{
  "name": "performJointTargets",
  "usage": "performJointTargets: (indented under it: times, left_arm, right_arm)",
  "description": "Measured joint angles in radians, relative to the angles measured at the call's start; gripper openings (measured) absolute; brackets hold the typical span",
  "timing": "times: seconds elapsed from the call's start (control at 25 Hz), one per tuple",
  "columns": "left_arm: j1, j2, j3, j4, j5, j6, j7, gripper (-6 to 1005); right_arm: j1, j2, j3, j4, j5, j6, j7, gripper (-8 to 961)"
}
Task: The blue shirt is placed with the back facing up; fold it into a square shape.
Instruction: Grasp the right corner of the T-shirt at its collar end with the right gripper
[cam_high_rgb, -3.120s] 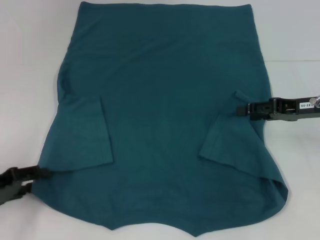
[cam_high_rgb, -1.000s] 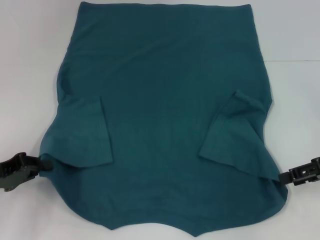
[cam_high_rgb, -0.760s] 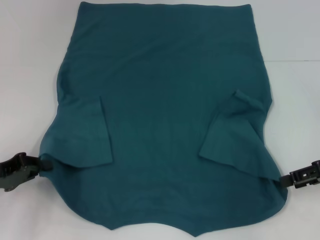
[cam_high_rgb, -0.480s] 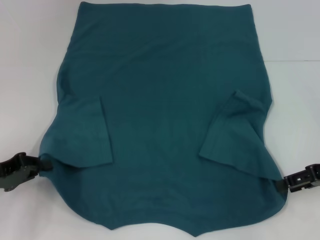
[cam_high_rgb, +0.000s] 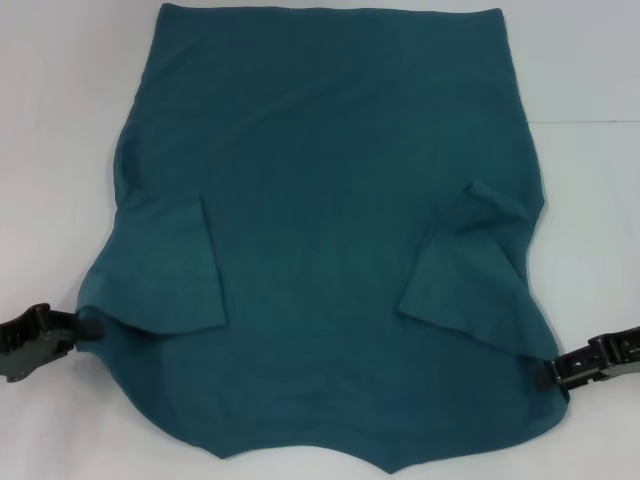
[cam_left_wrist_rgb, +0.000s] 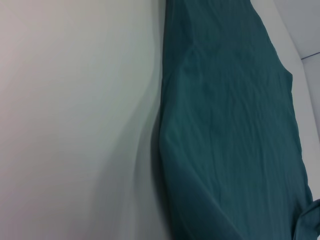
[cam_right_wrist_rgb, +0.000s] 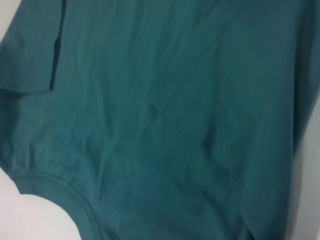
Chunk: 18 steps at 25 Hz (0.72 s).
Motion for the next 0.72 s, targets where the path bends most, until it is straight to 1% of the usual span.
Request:
performJointTargets:
  times: [0.56,0.72]
  left_arm:
    - [0.000,-0.002,0.002,0.000,-0.001,-0.010,0.000,50]
    - [0.000,-0.003,0.001,0.000,-0.003,-0.010,0.001,51]
  right_arm:
    - [0.019,0.036,-0.033,0.003,-0.001,0.017,0.009,528]
    - [0.022,0.039,-0.032,0.004,0.000,0.016,0.008,525]
